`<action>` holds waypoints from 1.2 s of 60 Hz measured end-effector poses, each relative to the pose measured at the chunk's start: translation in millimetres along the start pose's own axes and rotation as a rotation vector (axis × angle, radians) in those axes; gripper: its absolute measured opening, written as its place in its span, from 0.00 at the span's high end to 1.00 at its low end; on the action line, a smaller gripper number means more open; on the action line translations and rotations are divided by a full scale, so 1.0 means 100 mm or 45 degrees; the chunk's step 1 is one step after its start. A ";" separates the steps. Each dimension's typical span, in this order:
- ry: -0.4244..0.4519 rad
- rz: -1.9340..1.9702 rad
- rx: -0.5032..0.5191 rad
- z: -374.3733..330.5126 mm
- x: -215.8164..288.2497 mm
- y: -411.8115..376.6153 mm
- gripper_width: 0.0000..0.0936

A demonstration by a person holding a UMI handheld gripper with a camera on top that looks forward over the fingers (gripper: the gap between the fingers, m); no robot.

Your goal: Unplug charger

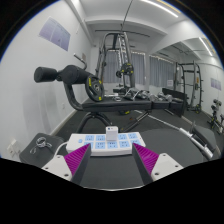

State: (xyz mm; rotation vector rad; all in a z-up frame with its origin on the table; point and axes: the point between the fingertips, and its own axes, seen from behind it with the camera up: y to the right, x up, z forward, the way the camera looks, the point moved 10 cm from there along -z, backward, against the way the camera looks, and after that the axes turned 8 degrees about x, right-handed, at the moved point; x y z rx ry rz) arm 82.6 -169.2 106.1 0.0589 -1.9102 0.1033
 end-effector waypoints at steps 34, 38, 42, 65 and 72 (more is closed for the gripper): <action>-0.066 0.006 -0.019 1.43 0.05 0.23 0.08; -0.076 -0.025 -0.002 1.51 0.03 0.21 0.09; -0.066 -0.038 0.009 1.56 0.04 0.19 0.10; 0.159 0.060 0.005 1.34 0.71 0.49 0.77; 0.172 0.045 -0.062 1.10 1.01 0.98 0.77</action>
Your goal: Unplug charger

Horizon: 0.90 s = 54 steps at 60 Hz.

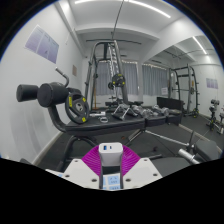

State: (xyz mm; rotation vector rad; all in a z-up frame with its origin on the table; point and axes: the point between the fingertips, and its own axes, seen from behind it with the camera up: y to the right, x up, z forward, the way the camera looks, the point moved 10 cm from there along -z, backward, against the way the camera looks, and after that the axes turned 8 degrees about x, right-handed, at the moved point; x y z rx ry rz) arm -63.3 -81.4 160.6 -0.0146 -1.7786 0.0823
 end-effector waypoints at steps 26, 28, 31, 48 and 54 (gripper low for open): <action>-0.359 -0.063 -0.191 -0.19 -0.74 1.32 0.73; -0.381 -0.070 -0.189 -0.17 -0.83 1.34 0.73; -0.417 -0.083 -0.195 -0.14 -0.94 1.36 0.70; -0.483 -0.066 -0.164 -0.21 -1.02 1.30 0.09; -0.439 -0.048 -0.153 -0.55 -0.85 1.20 0.09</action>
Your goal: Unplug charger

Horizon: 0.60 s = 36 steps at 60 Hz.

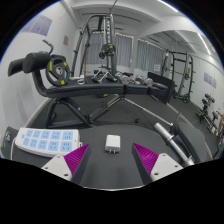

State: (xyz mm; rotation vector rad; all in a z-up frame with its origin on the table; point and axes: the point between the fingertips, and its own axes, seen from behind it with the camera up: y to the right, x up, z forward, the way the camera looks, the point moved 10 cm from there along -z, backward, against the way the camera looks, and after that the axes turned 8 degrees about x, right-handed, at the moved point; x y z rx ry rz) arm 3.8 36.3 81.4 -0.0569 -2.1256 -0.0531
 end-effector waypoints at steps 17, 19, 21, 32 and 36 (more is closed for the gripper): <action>0.058 0.038 0.066 -1.95 -0.04 -0.36 0.09; 0.048 0.055 0.084 -2.19 -0.11 -0.42 0.09; 0.046 0.076 0.100 -2.42 -0.17 -0.47 0.09; 0.022 0.078 0.086 -3.40 -0.60 -0.64 0.09; 0.022 0.082 0.069 -3.63 -0.72 -0.69 0.09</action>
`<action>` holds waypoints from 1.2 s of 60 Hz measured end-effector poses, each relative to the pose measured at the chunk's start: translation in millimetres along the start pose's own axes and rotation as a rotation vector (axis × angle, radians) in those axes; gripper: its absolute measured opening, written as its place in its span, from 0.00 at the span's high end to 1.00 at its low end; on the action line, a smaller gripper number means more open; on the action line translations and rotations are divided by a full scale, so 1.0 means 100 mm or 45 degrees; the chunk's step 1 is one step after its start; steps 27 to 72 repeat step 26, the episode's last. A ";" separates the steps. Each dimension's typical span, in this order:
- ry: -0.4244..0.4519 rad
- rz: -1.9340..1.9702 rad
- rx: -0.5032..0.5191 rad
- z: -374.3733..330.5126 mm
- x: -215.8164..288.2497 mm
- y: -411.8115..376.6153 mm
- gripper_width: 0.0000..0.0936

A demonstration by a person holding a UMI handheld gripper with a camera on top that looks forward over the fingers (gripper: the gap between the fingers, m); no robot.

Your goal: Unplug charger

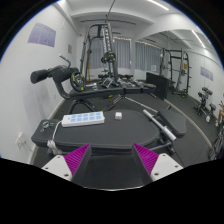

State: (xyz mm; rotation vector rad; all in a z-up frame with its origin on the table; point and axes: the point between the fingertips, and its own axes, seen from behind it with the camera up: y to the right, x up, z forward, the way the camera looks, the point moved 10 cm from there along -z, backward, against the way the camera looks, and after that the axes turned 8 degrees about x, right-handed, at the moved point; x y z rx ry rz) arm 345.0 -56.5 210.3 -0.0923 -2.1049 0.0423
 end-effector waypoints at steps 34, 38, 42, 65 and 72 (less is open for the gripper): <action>0.043 -0.082 0.036 -0.57 -0.15 -0.32 0.09; 0.043 -0.082 0.036 -0.57 -0.15 -0.32 0.09; 0.043 -0.082 0.036 -0.57 -0.15 -0.32 0.09; 0.043 -0.082 0.036 -0.57 -0.15 -0.32 0.09; 0.043 -0.082 0.036 -0.57 -0.15 -0.32 0.09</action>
